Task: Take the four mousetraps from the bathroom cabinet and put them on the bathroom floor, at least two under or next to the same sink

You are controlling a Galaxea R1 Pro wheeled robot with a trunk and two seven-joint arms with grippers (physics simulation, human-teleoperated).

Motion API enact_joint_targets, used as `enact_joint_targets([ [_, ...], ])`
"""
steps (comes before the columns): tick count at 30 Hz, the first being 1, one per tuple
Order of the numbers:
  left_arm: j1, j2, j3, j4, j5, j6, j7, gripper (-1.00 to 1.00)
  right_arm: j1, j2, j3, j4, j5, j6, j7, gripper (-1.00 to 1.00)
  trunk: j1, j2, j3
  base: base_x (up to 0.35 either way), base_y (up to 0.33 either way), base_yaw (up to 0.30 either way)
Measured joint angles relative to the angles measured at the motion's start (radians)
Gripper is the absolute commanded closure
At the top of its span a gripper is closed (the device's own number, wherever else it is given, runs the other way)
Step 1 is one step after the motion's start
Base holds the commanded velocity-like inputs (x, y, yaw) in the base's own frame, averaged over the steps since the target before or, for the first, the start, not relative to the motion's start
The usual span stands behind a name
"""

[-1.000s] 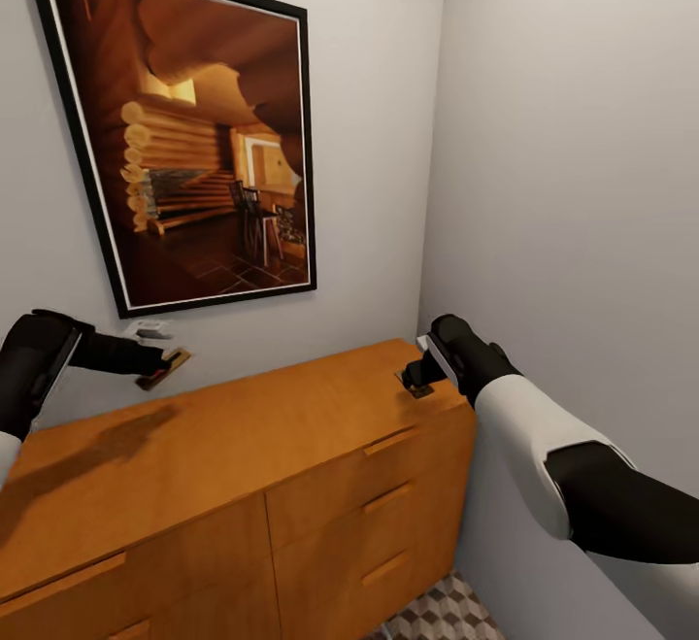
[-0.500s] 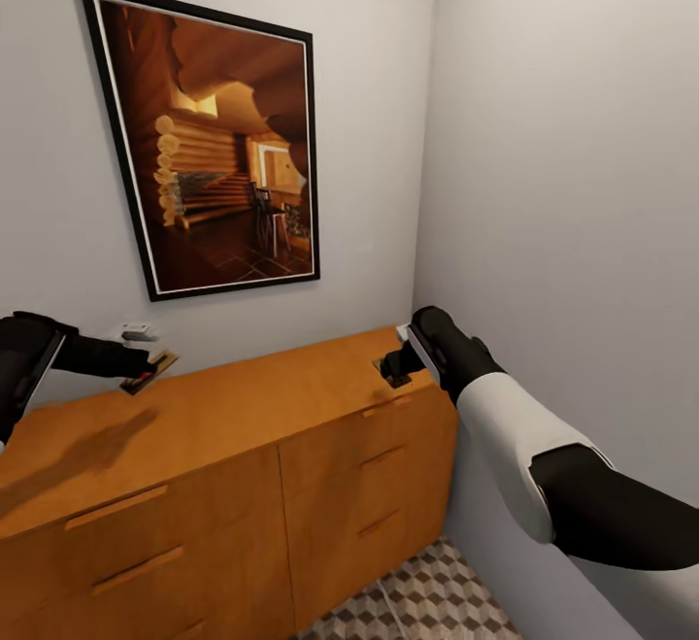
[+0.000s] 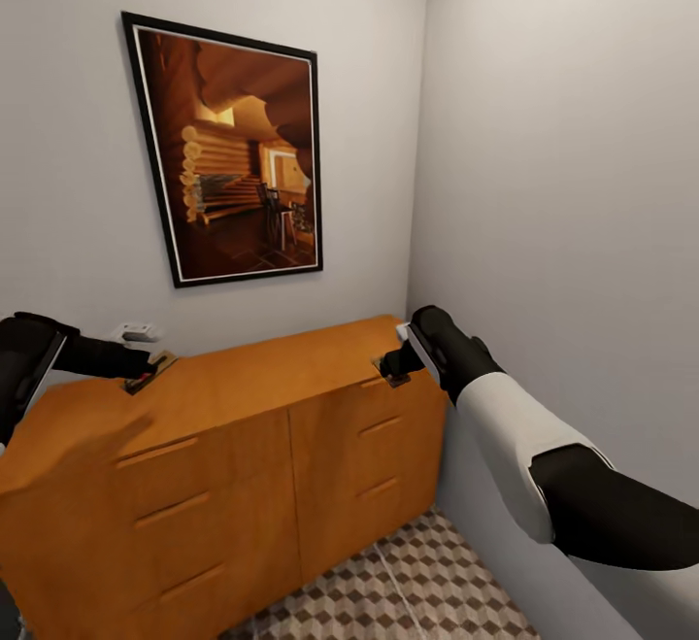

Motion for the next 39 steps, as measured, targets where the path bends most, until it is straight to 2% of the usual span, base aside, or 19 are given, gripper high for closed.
enact_joint_targets([
  [12,0.0,-0.016,-0.001,-0.005,-0.006,0.0,0.006,1.0,0.0,-0.001,-0.001,0.012,0.0,0.0,-0.003,1.0,0.0,0.0,0.0,-0.324,-0.04,0.0],
  [18,0.0,-0.023,-0.001,-0.005,-0.008,0.0,0.05,1.0,0.0,0.0,0.0,0.015,0.001,0.0,-0.005,1.0,0.0,0.0,0.0,-0.324,-0.08,0.0],
  [23,0.0,-0.024,0.005,-0.002,-0.008,0.0,0.164,1.0,0.0,0.001,0.0,0.015,0.0,0.0,-0.005,1.0,0.0,0.0,0.0,-0.324,-0.081,0.0],
  [25,0.0,-0.026,0.03,-0.002,-0.008,0.0,0.234,1.0,0.0,0.002,0.0,0.015,-0.001,0.0,-0.005,1.0,0.0,0.0,0.0,-0.324,-0.085,0.0],
  [27,0.0,-0.039,0.079,-0.003,-0.007,-0.003,0.322,1.0,0.0,0.002,0.0,0.015,-0.001,0.0,-0.004,1.0,0.0,0.0,0.0,-0.324,-0.091,0.0],
  [29,0.0,-0.092,0.174,-0.006,-0.004,-0.006,0.455,1.0,0.0,0.003,0.001,0.015,-0.002,0.0,-0.004,1.0,0.0,0.0,0.0,-0.324,-0.098,0.0],
  [30,0.0,-0.111,0.199,-0.008,-0.003,-0.007,0.492,1.0,0.0,0.003,0.0,0.015,-0.002,0.0,-0.004,1.0,0.0,0.0,0.0,-0.324,-0.108,0.0],
  [31,0.0,-0.17,0.254,-0.022,-0.001,-0.009,0.6,1.0,0.0,0.002,0.001,0.015,-0.002,0.0,-0.003,1.0,0.0,0.0,0.0,-0.324,-0.111,0.0],
  [32,0.0,-0.214,0.276,-0.04,-0.001,-0.011,0.678,1.0,0.0,0.003,0.0,0.015,-0.002,0.0,-0.003,1.0,0.0,0.0,0.0,-0.324,-0.113,0.0],
  [33,0.0,-0.257,0.29,-0.066,0.0,-0.012,0.756,1.0,0.0,0.003,0.0,0.015,-0.002,0.0,-0.003,1.0,0.0,0.0,0.0,-0.324,-0.114,0.0],
  [34,0.0,-0.278,0.296,-0.08,-0.002,-0.013,0.794,1.0,0.0,0.003,0.0,0.015,-0.002,0.0,-0.003,1.0,0.0,0.0,0.0,-0.324,-0.115,0.0],
  [36,0.0,-0.351,0.308,-0.131,0.0,-0.014,0.909,1.0,0.0,0.003,0.0,0.015,-0.002,0.0,-0.003,1.0,0.0,0.0,0.0,-0.324,-0.116,0.0],
  [37,0.0,-0.367,0.31,-0.141,-0.004,-0.014,0.928,1.0,0.0,0.004,0.001,0.015,-0.002,0.0,-0.002,1.0,0.0,0.0,0.0,-0.324,-0.118,0.0],
  [38,0.0,-0.4,0.313,-0.161,-0.001,-0.014,0.963,1.0,0.0,0.006,0.0,0.015,-0.003,0.0,-0.003,1.0,0.0,0.0,0.0,-0.324,-0.118,0.0],
  [39,0.0,-0.409,0.314,-0.166,-0.008,-0.013,0.972,1.0,0.0,0.006,0.0,0.015,-0.002,0.0,-0.003,1.0,0.0,0.0,0.0,-0.324,-0.118,0.0],
])
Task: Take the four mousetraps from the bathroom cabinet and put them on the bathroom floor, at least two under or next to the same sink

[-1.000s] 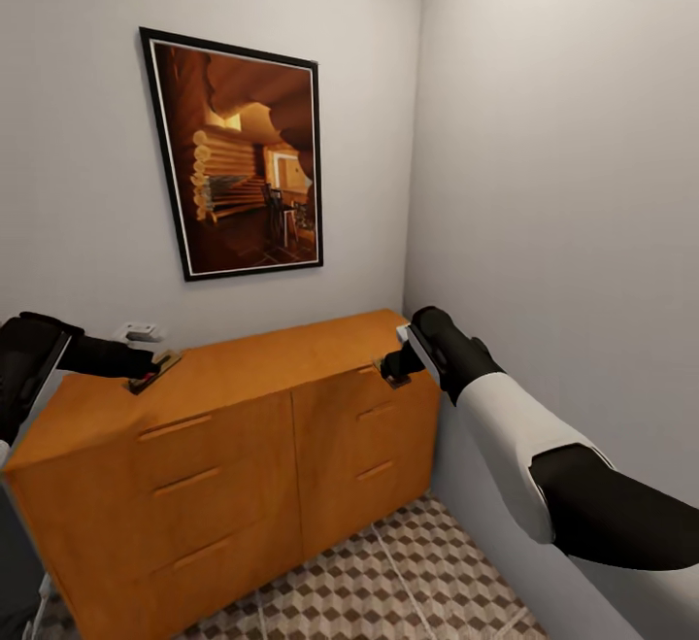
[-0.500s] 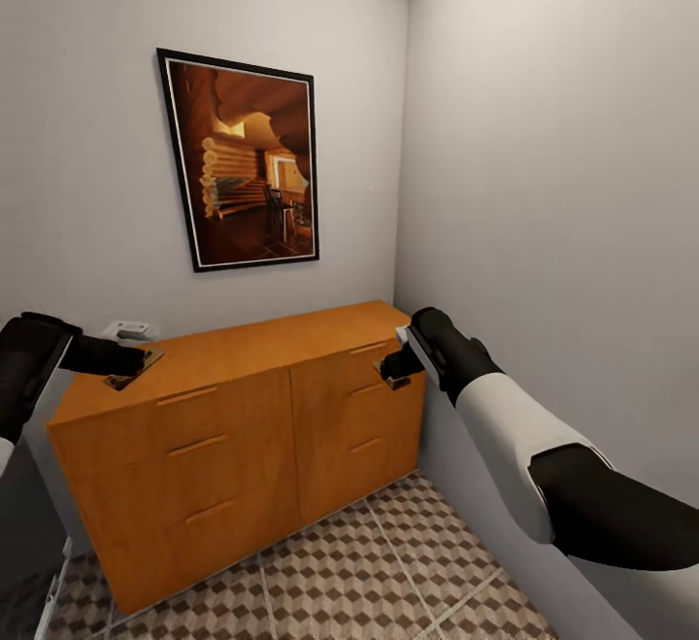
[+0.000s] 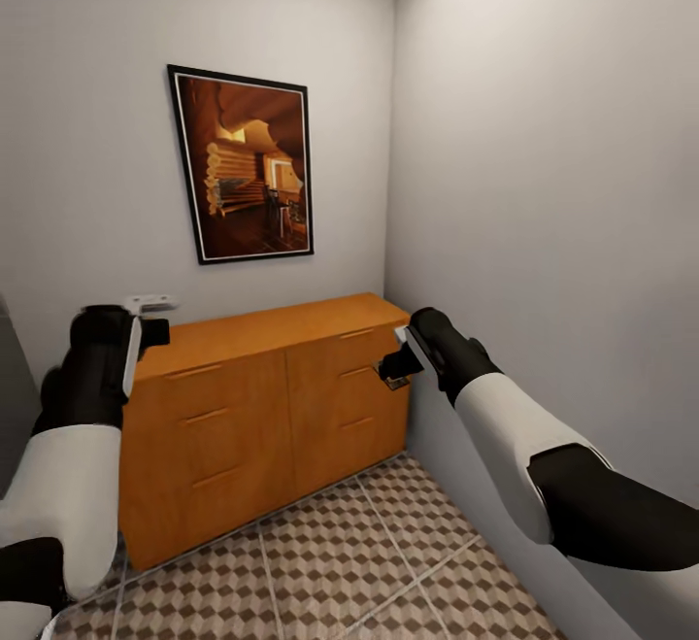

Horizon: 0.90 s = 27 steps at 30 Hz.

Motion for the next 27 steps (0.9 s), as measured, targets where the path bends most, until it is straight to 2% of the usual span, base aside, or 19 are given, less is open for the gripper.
enact_joint_targets([
  [3,0.0,-0.024,0.005,-0.023,-0.002,0.002,0.024,1.0,0.0,0.001,0.0,0.001,0.0,0.0,0.0,1.0,0.0,0.0,0.0,-0.324,-0.118,0.0],
  [11,0.0,-0.04,0.006,-0.025,0.003,0.001,0.029,1.0,-0.001,0.001,0.0,0.006,-0.001,-0.004,0.0,1.0,0.0,0.0,0.0,-0.324,-0.116,0.0],
  [18,0.003,-0.043,0.007,0.024,-0.001,-0.013,0.031,1.0,0.007,0.001,-0.001,0.012,-0.004,-0.075,0.0,1.0,0.0,0.0,0.0,-0.324,-0.111,0.0],
  [20,0.009,-0.043,0.007,0.026,-0.005,-0.037,0.033,1.0,0.011,0.001,-0.001,0.012,-0.004,-0.083,0.0,1.0,0.0,0.0,0.0,-0.324,-0.109,0.0],
  [24,0.045,-0.045,0.006,0.044,-0.009,-0.128,0.04,1.0,0.023,0.001,-0.001,0.012,-0.004,-0.09,0.0,1.0,0.0,0.0,0.0,-0.324,-0.108,0.0],
  [27,0.083,-0.044,0.006,0.119,-0.005,-0.206,0.042,1.0,0.054,0.001,-0.001,0.012,-0.003,-0.116,-0.002,1.0,0.0,0.0,0.0,-0.324,-0.108,0.0],
])
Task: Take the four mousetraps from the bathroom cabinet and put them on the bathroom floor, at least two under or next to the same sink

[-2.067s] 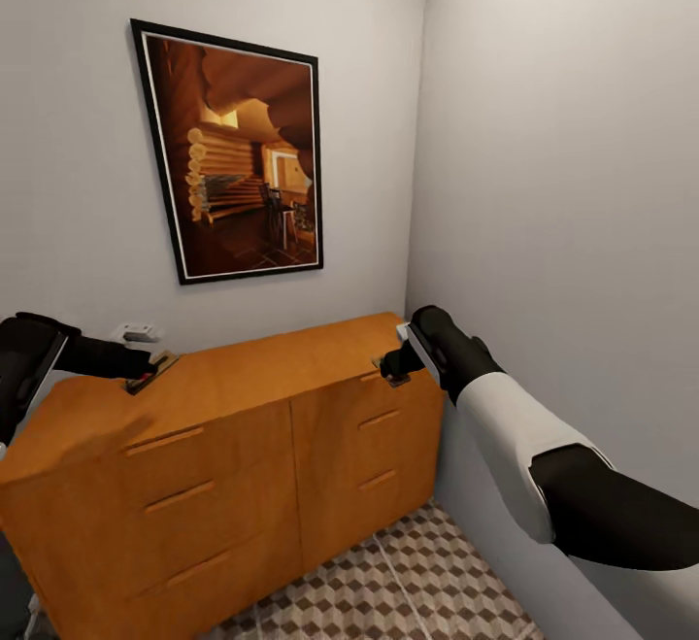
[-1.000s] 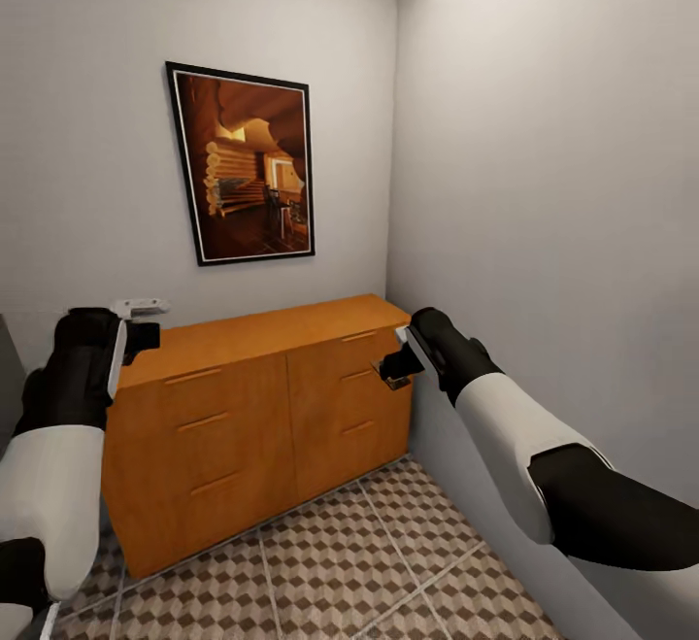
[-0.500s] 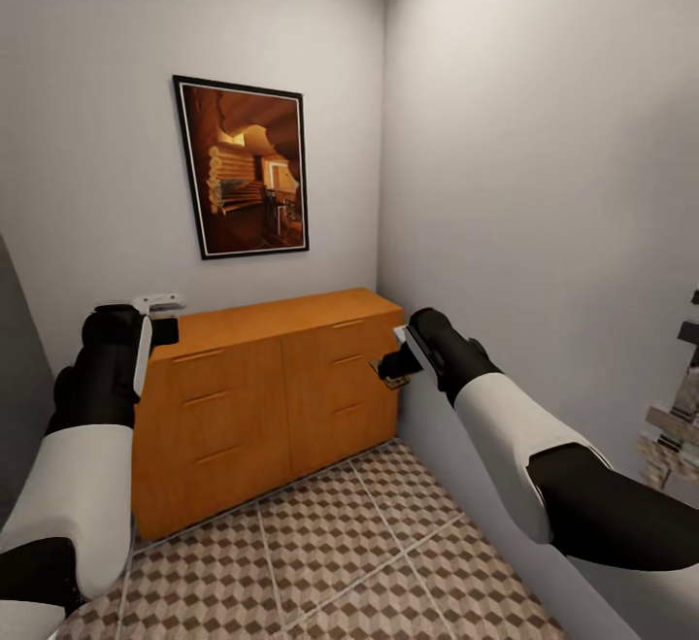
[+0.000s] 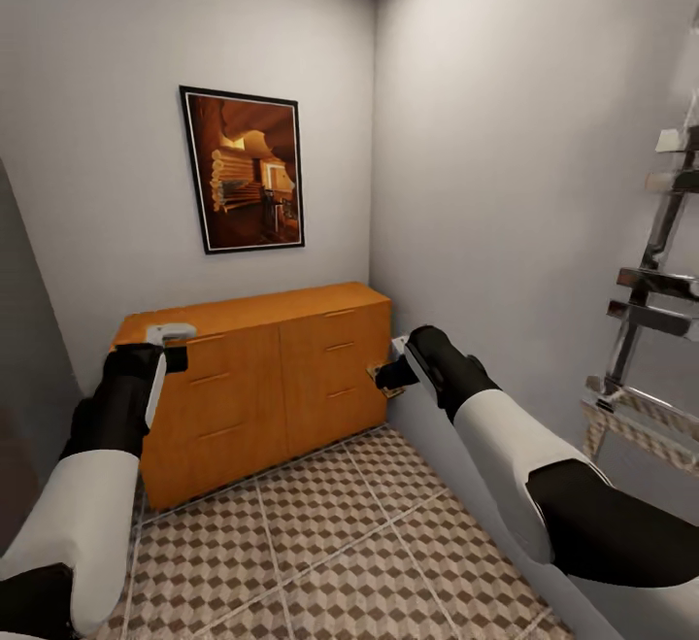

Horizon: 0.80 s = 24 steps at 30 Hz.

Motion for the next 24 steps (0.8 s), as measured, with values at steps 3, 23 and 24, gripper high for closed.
enact_joint_targets([
  [3,0.024,0.001,0.0,0.144,0.003,-0.139,0.003,1.0,0.045,0.0,0.0,0.0,0.003,-0.058,-0.005,1.0,0.0,0.0,0.0,-0.324,-0.108,0.0],
  [23,0.036,0.005,-0.005,0.989,0.022,-0.791,0.006,1.0,0.181,0.001,-0.001,0.421,0.0,-0.608,-0.069,1.0,0.0,0.0,0.0,-0.305,-0.09,0.0],
  [24,0.044,0.006,-0.003,1.018,0.025,-0.815,0.002,1.0,0.182,0.0,-0.002,0.457,0.001,-0.633,-0.071,1.0,0.0,0.0,0.0,-0.072,-0.007,0.0],
])
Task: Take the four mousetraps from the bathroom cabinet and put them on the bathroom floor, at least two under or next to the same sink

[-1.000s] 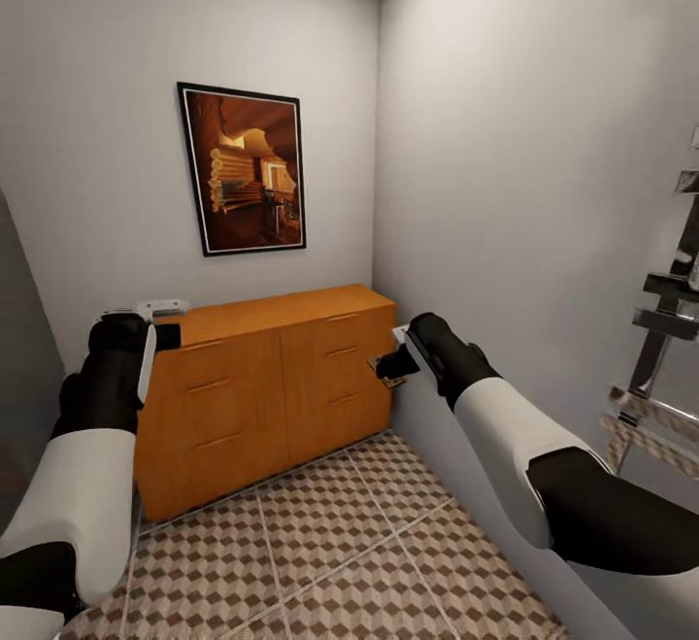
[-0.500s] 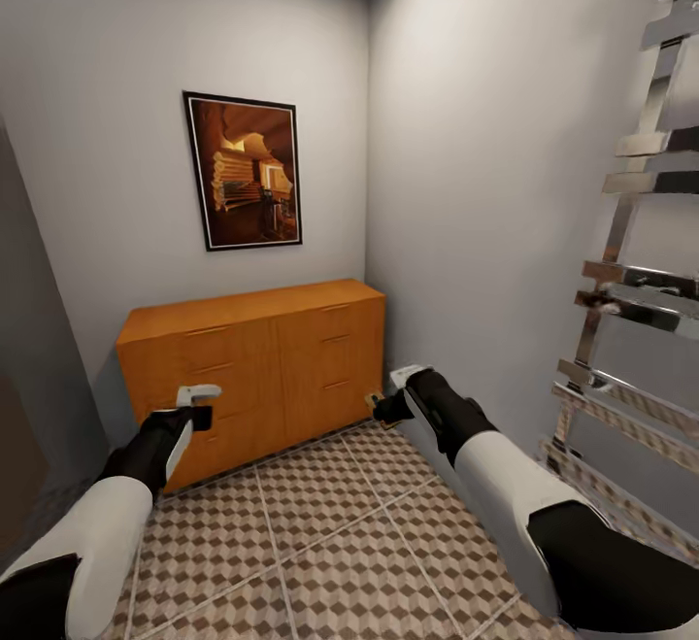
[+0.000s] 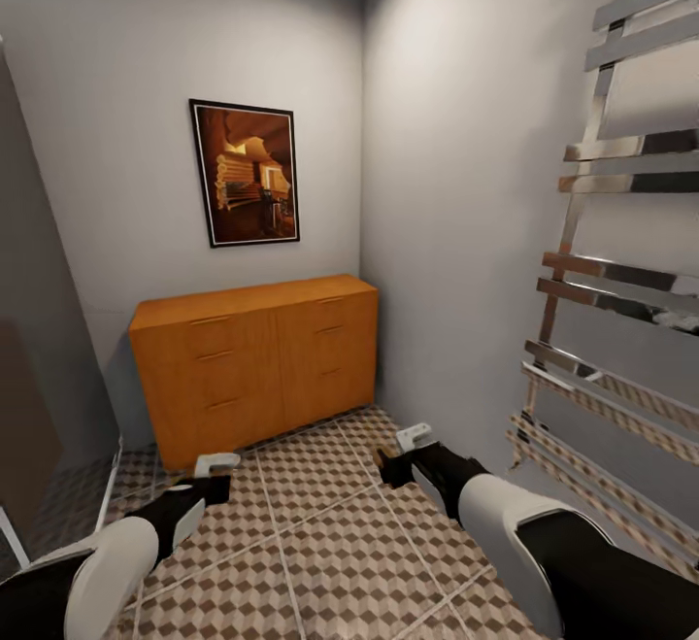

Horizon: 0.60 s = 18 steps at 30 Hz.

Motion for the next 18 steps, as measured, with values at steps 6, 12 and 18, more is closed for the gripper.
enact_joint_targets([
  [6,0.108,-0.005,0.001,0.021,0.098,-0.016,-0.01,1.0,0.002,-0.001,-0.002,0.054,0.001,-0.012,0.001,1.0,0.0,0.0,0.0,-0.017,-0.002,0.004],
  [12,0.189,0.001,0.01,0.022,0.269,-0.016,-0.012,1.0,0.003,-0.002,-0.002,0.059,0.0,-0.003,0.006,1.0,0.0,0.0,0.0,-0.001,0.0,0.186],
  [18,0.234,0.005,0.011,0.022,0.382,-0.019,-0.014,1.0,0.032,-0.001,-0.002,0.075,0.001,-0.001,0.002,1.0,0.0,0.0,0.0,0.0,0.0,0.273],
])
